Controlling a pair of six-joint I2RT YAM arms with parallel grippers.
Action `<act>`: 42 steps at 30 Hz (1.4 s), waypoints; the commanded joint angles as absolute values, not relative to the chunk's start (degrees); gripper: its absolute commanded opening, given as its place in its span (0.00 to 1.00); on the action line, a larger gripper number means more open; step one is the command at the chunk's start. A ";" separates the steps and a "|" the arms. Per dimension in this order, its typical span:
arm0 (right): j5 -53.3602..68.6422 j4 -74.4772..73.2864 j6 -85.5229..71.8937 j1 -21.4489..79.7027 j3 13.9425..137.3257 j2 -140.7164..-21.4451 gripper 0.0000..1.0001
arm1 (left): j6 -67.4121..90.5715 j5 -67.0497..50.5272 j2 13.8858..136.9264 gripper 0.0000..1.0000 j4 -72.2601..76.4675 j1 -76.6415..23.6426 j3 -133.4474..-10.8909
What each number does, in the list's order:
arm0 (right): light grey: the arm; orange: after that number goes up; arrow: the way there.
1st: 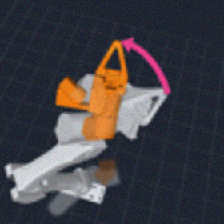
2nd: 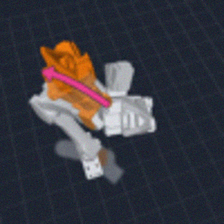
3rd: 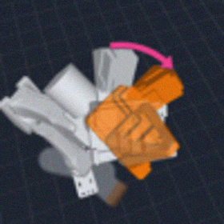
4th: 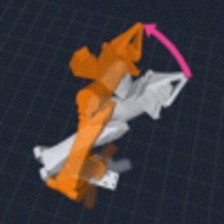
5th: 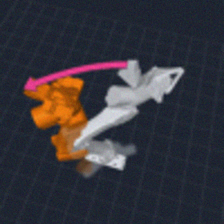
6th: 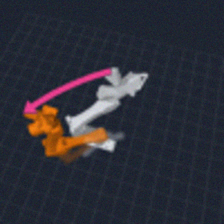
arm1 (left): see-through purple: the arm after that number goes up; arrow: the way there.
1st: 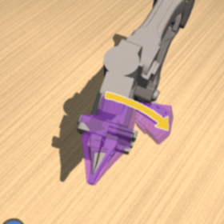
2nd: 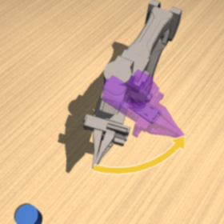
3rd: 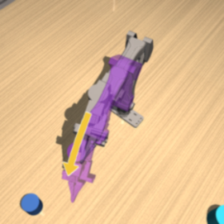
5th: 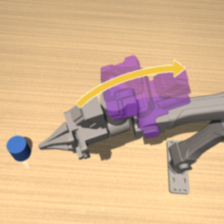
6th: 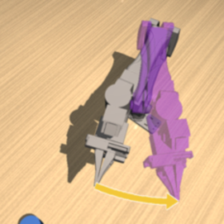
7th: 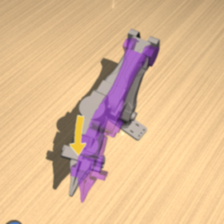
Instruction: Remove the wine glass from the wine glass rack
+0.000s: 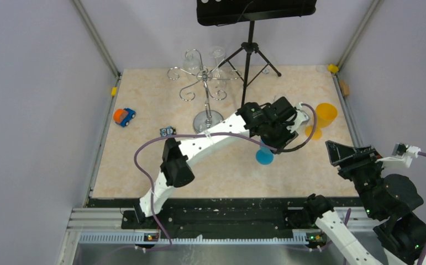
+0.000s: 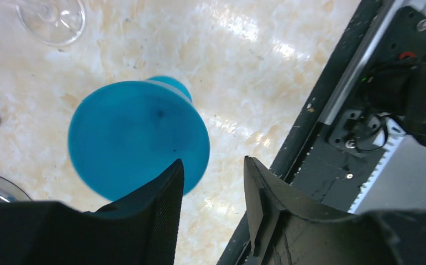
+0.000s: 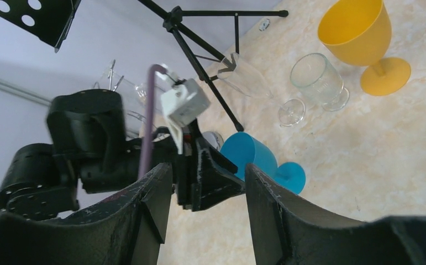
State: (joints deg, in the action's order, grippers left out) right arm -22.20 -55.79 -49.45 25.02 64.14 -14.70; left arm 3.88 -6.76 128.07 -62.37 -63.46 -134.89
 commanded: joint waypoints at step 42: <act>-10.23 -42.73 -30.98 25.11 56.07 -42.29 0.66 | 23.43 -11.47 76.63 0.98 -26.17 -14.17 -97.98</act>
State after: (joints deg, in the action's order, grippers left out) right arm -9.54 -46.04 -34.30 25.02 57.39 -36.97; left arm 20.78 -4.56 75.70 -28.71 -17.76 -98.96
